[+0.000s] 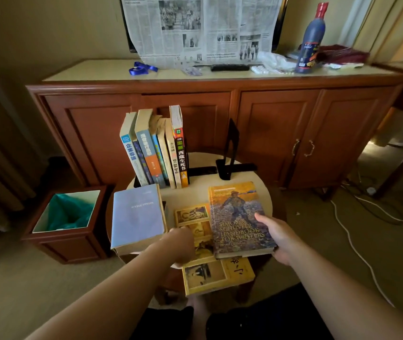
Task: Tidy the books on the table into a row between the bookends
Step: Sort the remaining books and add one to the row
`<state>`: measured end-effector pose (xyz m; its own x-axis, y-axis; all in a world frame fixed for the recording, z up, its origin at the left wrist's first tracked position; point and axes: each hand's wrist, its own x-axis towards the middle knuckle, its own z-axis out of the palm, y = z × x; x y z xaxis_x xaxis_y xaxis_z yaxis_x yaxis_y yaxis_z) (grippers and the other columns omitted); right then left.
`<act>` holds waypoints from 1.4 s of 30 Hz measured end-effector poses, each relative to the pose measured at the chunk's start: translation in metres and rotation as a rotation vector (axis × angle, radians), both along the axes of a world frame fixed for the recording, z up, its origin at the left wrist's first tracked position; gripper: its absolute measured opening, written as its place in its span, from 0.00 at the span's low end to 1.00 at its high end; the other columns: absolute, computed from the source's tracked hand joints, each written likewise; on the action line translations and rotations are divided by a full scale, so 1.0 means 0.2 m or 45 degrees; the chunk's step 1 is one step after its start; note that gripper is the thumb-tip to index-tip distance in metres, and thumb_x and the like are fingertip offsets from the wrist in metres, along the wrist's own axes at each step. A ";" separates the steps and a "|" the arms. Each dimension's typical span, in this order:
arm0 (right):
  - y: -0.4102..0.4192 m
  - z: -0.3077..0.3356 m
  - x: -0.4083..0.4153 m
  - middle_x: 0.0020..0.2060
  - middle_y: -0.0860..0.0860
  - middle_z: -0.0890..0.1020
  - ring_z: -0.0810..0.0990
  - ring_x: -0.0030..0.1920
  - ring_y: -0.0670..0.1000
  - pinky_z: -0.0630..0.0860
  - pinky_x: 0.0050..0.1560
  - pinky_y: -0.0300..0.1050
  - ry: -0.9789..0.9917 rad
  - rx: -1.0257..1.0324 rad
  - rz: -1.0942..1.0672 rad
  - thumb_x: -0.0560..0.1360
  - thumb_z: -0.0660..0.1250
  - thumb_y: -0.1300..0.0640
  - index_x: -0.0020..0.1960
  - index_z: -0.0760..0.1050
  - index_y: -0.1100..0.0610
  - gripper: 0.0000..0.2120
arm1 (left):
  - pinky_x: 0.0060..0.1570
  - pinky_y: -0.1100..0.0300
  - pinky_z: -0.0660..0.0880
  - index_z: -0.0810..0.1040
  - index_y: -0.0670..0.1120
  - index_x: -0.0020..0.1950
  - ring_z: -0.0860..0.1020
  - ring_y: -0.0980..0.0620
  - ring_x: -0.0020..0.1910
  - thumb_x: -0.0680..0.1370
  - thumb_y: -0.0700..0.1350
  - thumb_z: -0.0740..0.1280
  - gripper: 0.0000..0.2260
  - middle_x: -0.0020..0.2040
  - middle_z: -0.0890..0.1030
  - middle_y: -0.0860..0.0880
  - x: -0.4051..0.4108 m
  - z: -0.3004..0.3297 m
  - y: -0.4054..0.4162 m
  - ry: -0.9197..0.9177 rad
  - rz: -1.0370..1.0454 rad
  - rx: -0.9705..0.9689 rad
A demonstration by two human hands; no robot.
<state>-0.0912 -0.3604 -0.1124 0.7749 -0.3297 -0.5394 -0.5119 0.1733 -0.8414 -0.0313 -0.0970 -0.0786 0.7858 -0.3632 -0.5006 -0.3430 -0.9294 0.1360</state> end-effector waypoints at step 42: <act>0.94 0.14 0.37 0.65 0.55 0.77 0.77 0.63 0.56 0.74 0.61 0.49 -0.083 -0.640 0.803 0.82 0.59 0.34 0.77 0.66 0.58 0.35 | 0.41 0.56 0.79 0.61 0.47 0.78 0.80 0.48 0.50 0.69 0.65 0.79 0.46 0.60 0.78 0.47 0.29 -0.02 0.55 -0.146 1.100 -0.752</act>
<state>-0.0175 -0.1722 -0.0840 0.9208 -0.0110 -0.3899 -0.3340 -0.5386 -0.7735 0.0262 0.0122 -0.0835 0.9255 0.1805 -0.3328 0.3648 -0.6607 0.6561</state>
